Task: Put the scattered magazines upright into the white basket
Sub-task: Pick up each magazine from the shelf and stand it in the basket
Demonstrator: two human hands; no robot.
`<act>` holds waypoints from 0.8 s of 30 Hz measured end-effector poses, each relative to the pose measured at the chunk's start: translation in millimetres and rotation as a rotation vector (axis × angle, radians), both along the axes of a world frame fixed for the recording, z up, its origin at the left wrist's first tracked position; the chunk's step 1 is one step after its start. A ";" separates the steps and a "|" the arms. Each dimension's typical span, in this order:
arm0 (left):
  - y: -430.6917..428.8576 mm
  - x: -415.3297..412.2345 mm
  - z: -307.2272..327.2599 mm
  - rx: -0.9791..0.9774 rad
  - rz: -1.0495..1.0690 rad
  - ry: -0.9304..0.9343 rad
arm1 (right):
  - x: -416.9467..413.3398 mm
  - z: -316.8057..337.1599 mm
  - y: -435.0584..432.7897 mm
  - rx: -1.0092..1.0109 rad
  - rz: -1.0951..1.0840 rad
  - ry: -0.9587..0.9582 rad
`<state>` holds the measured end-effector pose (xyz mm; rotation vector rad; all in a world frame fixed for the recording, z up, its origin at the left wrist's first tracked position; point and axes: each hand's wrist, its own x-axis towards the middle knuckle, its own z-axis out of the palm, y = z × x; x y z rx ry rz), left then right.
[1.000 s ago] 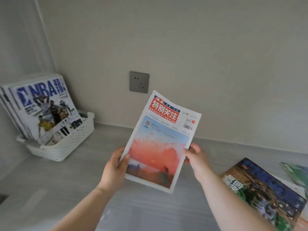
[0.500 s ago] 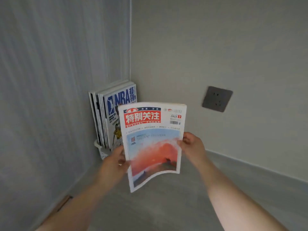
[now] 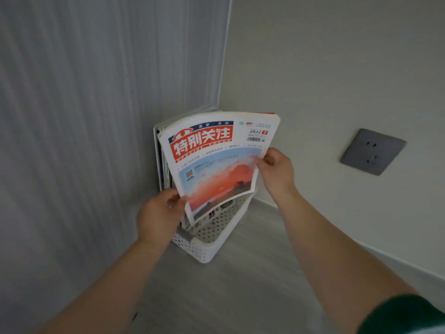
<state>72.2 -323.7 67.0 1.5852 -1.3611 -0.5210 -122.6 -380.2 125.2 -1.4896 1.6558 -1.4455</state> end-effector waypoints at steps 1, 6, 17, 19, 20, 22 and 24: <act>-1.0 2.1 -7.9 0.039 0.010 -0.028 | 2.8 -4.8 -4.1 0.022 0.012 0.012; -2.8 6.1 -34.5 0.079 0.007 -0.117 | 11.5 -32.3 -15.0 0.152 0.038 0.078; -15.0 1.5 -40.6 0.093 0.031 -0.116 | 30.8 -48.3 -13.8 0.216 0.179 -0.108; -14.9 0.6 -41.4 0.094 0.031 -0.102 | 38.8 -44.9 -11.9 0.242 0.248 -0.107; -14.2 0.4 -42.3 0.084 0.029 -0.090 | 42.8 -43.3 -10.2 0.264 0.286 -0.079; -13.0 0.4 -43.4 0.061 0.027 -0.075 | 50.1 -43.3 -6.1 0.322 0.368 -0.021; -14.1 0.7 -44.0 0.053 0.029 -0.065 | 57.4 -46.5 -4.5 0.383 0.427 -0.003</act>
